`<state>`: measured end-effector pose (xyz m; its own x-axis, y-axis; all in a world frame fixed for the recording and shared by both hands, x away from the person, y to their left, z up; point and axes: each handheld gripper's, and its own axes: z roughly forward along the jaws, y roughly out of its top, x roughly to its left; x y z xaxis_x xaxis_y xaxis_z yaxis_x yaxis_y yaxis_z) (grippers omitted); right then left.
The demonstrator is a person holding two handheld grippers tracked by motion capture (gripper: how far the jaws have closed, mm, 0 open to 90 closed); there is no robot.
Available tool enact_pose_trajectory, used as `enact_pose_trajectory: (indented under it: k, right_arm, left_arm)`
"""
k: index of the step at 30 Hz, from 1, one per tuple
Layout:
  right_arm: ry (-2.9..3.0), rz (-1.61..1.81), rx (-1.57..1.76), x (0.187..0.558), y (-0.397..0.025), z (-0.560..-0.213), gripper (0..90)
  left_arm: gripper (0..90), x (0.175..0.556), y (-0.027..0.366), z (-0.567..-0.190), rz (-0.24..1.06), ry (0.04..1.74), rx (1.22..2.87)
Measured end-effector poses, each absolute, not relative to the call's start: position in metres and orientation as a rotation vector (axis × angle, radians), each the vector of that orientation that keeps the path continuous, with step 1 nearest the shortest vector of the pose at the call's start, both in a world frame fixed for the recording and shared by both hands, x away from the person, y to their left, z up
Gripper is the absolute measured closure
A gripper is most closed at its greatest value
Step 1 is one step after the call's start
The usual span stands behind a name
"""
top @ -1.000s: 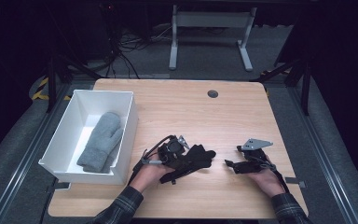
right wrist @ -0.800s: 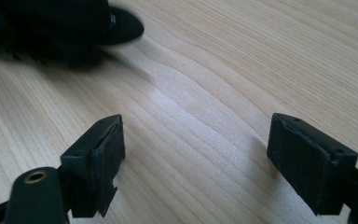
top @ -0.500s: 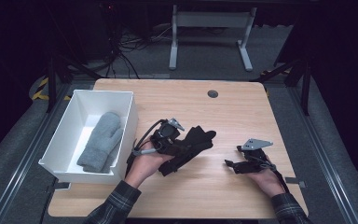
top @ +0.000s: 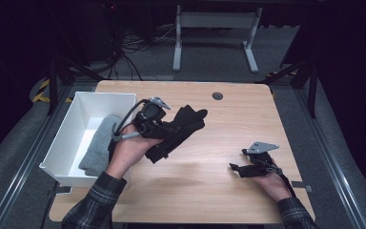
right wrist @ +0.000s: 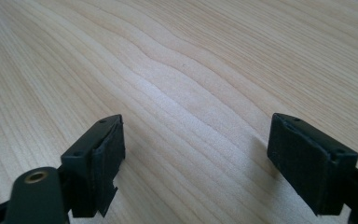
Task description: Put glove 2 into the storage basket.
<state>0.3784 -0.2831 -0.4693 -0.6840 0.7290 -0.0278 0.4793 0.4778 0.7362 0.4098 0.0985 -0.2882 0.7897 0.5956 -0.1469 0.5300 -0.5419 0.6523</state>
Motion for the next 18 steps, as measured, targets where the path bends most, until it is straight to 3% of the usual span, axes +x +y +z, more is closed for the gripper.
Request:
enact_pose_trajectory:
  k: [8, 18]
  right_arm:
    - [2.391, 1.033, 1.018, 0.378, -0.283, -0.469, 19.5]
    - [2.391, 1.035, 1.020, 0.379, -0.283, -0.469, 19.7]
  left_arm:
    - [66.9, 0.419, 0.159, -0.261, 0.248, 0.982, 2.194]
    - [66.8, 0.424, 0.239, -0.277, 0.323, 1.240, 2.081]
